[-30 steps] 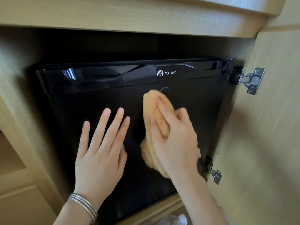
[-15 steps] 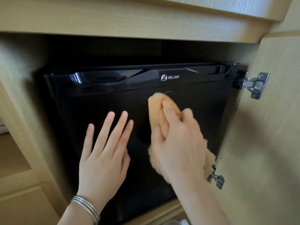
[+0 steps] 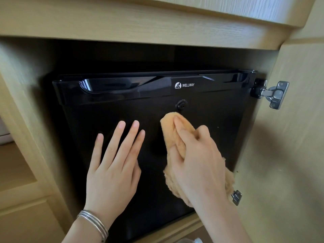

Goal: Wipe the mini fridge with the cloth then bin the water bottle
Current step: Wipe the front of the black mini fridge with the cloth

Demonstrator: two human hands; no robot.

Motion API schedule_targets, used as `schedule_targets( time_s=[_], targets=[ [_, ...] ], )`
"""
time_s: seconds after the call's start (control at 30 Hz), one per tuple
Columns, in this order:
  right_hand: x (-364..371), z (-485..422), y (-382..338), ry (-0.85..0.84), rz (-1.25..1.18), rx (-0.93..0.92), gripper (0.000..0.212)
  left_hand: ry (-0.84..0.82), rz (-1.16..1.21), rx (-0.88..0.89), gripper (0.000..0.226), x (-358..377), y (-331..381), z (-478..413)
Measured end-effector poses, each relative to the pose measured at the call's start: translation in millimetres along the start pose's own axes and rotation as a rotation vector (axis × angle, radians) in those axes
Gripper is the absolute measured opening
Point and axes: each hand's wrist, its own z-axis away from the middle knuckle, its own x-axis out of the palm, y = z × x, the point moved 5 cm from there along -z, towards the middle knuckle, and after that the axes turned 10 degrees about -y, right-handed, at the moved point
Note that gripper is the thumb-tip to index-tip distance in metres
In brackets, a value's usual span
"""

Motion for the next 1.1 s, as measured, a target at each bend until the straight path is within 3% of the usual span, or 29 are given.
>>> schedule_targets(
  time_s=[0.17, 0.37, 0.47, 0.63, 0.83, 0.97, 1.1],
  targets=[
    [-4, -20, -4, 0.027, -0.027, -0.023, 0.069, -0.002, -0.01, 0.006, 0.057, 0, -1, 0],
    [17, -8, 3, 0.153, -0.005, 0.023, 0.065, 0.017, 0.002, -0.003, 0.056, 0, 0, 0],
    [31, 9, 17, 0.149, -0.08, 0.006, 0.056, 0.016, 0.002, -0.008, 0.056, 0, 1, 0],
    [15, 1, 20, 0.39, -0.334, 0.042, 0.037, 0.003, 0.0, -0.004, 0.056, -2, 1, 0],
    [26, 6, 13, 0.315, -0.217, 0.015, 0.046, 0.007, 0.003, -0.005, 0.057, -2, 0, 0],
    [6, -9, 4, 0.452, -0.303, 0.042, 0.046, 0.007, 0.009, -0.007, 0.057, -1, 1, -1],
    [0, -23, -8, 0.452, -0.128, 0.07, 0.052, 0.008, 0.012, -0.007, 0.057, -1, 0, 0]
  ],
)
